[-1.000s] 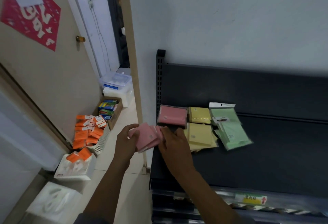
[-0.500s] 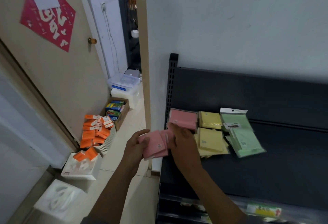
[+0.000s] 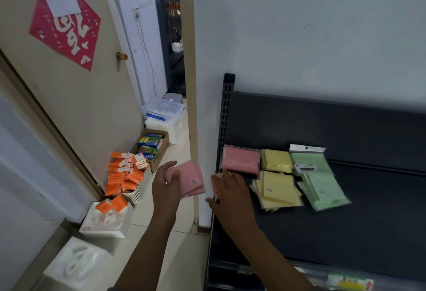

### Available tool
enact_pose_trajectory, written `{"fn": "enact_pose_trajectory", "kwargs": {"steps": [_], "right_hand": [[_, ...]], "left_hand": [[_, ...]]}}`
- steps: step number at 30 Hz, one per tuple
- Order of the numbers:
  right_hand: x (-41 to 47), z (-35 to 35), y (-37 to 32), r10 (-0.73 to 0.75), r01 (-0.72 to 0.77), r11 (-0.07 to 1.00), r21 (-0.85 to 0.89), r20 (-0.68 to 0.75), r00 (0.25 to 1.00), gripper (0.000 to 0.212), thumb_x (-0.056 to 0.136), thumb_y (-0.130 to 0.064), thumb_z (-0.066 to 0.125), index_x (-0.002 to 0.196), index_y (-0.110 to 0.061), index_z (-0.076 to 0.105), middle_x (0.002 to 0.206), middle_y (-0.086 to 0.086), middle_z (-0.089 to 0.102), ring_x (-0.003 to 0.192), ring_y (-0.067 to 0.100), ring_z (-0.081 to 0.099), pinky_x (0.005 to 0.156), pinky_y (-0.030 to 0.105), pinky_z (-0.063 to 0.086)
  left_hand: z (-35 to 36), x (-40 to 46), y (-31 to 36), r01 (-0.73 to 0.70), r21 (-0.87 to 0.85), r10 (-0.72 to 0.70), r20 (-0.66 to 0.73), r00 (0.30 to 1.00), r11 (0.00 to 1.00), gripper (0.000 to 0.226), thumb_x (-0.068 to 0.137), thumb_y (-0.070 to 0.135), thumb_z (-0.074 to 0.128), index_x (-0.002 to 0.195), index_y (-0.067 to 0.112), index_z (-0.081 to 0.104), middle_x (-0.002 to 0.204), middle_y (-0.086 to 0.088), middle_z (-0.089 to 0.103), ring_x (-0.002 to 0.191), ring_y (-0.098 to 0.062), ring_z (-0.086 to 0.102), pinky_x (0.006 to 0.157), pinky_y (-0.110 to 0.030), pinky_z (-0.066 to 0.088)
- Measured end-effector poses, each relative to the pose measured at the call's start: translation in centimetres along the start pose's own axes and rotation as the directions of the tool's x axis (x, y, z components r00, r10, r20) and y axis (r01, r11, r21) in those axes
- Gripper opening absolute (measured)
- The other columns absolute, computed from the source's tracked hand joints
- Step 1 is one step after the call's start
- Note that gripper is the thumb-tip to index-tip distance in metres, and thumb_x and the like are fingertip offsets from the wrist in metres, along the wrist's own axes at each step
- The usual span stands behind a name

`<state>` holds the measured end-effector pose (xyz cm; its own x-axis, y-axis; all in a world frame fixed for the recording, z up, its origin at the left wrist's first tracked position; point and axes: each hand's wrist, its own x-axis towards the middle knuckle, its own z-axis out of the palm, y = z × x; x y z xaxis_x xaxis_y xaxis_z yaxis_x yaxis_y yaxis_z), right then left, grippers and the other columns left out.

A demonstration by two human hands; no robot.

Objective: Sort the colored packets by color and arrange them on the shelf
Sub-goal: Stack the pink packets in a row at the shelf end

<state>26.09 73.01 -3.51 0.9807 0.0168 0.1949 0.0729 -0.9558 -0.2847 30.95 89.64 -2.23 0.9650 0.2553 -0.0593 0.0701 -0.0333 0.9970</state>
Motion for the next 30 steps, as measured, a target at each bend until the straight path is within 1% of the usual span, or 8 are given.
{"fn": "enact_pose_trajectory", "kwargs": {"steps": [5,8,10,14,19,22,26,30], "right_hand": [[0.2,-1.3,-0.4,0.063,-0.056,0.997,0.060,-0.128,0.990,0.054,0.079,-0.010,0.067,0.131,-0.018,0.053,0.110,0.007,0.064,0.094,0.026,0.062,0.074,0.033,0.053],[-0.1,-2.9,-0.2,0.087,-0.070,0.994,0.084,-0.225,0.971,0.068,0.067,0.001,0.077,0.132,-0.007,0.060,0.083,0.006,0.068,0.059,0.020,0.062,0.047,0.025,0.040],[-0.6,-3.4,0.4,0.067,-0.056,0.997,0.057,-0.231,0.971,0.073,0.065,0.000,0.078,0.136,-0.006,0.058,0.077,0.005,0.066,0.048,0.018,0.055,0.042,0.024,0.031],[-2.9,-3.8,1.2,0.070,-0.071,0.997,0.007,-0.223,0.972,0.078,0.058,-0.003,0.079,0.134,-0.006,0.060,0.089,0.011,0.072,0.060,0.024,0.066,0.044,0.027,0.047],[-7.3,-2.9,1.4,0.072,-0.065,0.997,0.038,-0.238,0.969,0.075,0.052,-0.001,0.083,0.125,-0.006,0.067,0.110,0.015,0.075,0.087,0.022,0.076,0.055,0.027,0.058],[-9.0,-2.6,1.4,0.073,-0.064,0.997,0.044,-0.247,0.966,0.069,0.048,-0.002,0.088,0.115,-0.003,0.072,0.109,0.017,0.075,0.088,0.024,0.076,0.055,0.029,0.060],[-10.2,-2.2,1.3,0.109,-0.102,0.994,0.036,-0.315,0.943,0.057,0.055,-0.005,0.083,0.111,-0.001,0.074,0.108,0.018,0.075,0.089,0.026,0.076,0.059,0.032,0.060],[-11.1,-1.3,1.0,0.083,-0.088,0.996,-0.006,-0.269,0.959,0.047,0.077,-0.019,0.046,0.112,-0.006,0.075,0.114,0.015,0.074,0.103,0.031,0.073,0.072,0.043,0.062]], "left_hand": [[0.0,0.1,0.5,0.021,-0.048,-0.022,-0.028,0.999,0.999,0.025,0.104,0.020,0.051,0.126,0.032,0.054,0.127,-0.003,0.056,0.101,-0.013,0.060,0.065,-0.025,0.050],[0.6,-0.1,0.5,0.045,-0.036,-0.044,0.027,0.999,0.998,0.036,0.104,0.018,0.050,0.139,0.026,0.049,0.128,-0.001,0.053,0.097,-0.009,0.058,0.065,-0.024,0.048],[1.2,-0.3,0.3,0.038,-0.014,-0.036,0.082,0.996,0.999,0.043,0.104,0.017,0.050,0.146,0.024,0.044,0.131,0.000,0.050,0.099,-0.009,0.058,0.068,-0.025,0.050],[2.7,-0.8,-0.4,0.069,0.028,-0.073,0.163,0.984,0.997,0.050,0.103,0.015,0.052,0.150,0.022,0.035,0.138,-0.009,0.052,0.110,-0.024,0.060,0.070,-0.030,0.053],[5.7,-1.9,-0.2,0.092,0.071,-0.106,0.224,0.969,0.993,0.056,0.103,0.011,0.052,0.153,0.017,0.028,0.126,-0.003,0.050,0.090,-0.008,0.057,0.061,-0.022,0.048],[7.2,-2.2,-0.3,0.083,0.068,-0.098,0.242,0.965,0.994,0.054,0.099,0.014,0.061,0.146,0.017,0.034,0.131,-0.009,0.054,0.098,-0.014,0.060,0.070,-0.025,0.053],[8.9,-3.0,-0.4,0.063,0.081,-0.078,0.203,0.976,0.995,0.043,0.093,0.019,0.071,0.125,0.019,0.042,0.112,0.002,0.060,0.105,-0.023,0.063,0.083,-0.038,0.059],[10.1,-4.0,0.1,-0.045,0.192,0.007,0.195,0.981,0.980,0.032,0.095,0.022,0.067,0.124,0.015,0.054,0.114,0.005,0.056,0.106,-0.014,0.056,0.068,-0.008,0.039]]}}
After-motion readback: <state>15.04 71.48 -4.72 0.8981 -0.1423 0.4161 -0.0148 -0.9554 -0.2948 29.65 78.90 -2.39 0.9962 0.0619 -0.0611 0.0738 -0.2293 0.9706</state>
